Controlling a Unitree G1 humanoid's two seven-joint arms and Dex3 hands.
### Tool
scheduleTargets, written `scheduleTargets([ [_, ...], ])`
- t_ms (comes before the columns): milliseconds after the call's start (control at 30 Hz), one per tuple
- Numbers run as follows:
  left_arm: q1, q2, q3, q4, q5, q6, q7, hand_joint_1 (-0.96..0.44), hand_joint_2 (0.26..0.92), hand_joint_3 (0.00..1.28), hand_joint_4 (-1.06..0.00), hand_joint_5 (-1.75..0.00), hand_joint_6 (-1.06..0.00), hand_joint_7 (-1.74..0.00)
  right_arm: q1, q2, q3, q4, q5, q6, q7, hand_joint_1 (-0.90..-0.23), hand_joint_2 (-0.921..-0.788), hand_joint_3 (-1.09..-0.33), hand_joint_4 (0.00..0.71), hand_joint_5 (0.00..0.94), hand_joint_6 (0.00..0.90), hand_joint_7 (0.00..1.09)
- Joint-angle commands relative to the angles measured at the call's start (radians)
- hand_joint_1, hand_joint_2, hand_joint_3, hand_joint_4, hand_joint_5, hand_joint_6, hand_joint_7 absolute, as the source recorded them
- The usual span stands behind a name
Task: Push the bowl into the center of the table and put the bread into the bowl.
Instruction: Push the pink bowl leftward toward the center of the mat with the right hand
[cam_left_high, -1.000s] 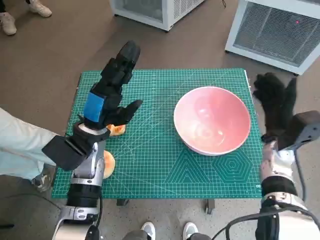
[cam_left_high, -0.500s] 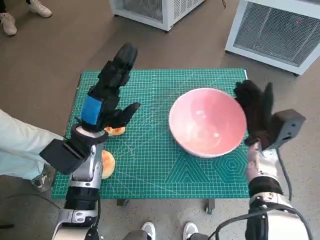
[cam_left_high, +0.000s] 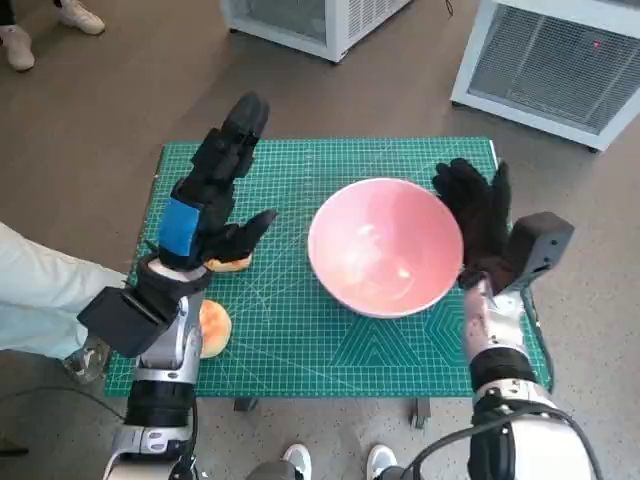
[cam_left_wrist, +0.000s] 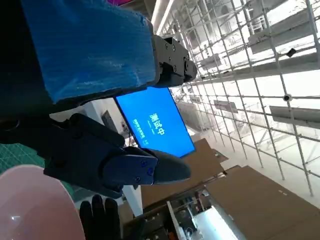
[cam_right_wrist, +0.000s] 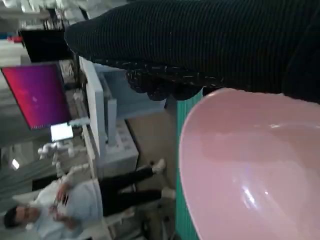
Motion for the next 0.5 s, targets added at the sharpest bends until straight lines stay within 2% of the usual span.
scheduleTargets([
  [33, 0.03, 0.018, 0.009, -0.033, 0.006, 0.007, 0.004, -0.72, 0.921, 0.35, -0.16, 0.0, -0.2, -0.07, -0.019, 0.055, -0.036, 0.018, 0.04, 0.043, -0.007, -0.611, -0.921, -0.891, 0.193, 0.015, 0.201, 0.22],
  [233, 0.043, 0.027, 0.011, -0.041, 0.0, 0.013, 0.002, -0.72, 0.921, 0.37, -0.16, 0.0, -0.19, -0.06, -0.042, 0.09, -0.058, 0.018, 0.062, 0.064, -0.004, -0.603, -0.921, -0.883, 0.207, 0.016, 0.226, 0.22],
  [500, 0.066, 0.03, 0.014, -0.071, 0.003, 0.034, 0.009, -0.71, 0.921, 0.37, -0.15, 0.0, -0.19, -0.07, -0.063, 0.118, -0.067, 0.019, 0.063, 0.073, -0.007, -0.595, -0.921, -0.873, 0.204, 0.009, 0.234, 0.21],
])
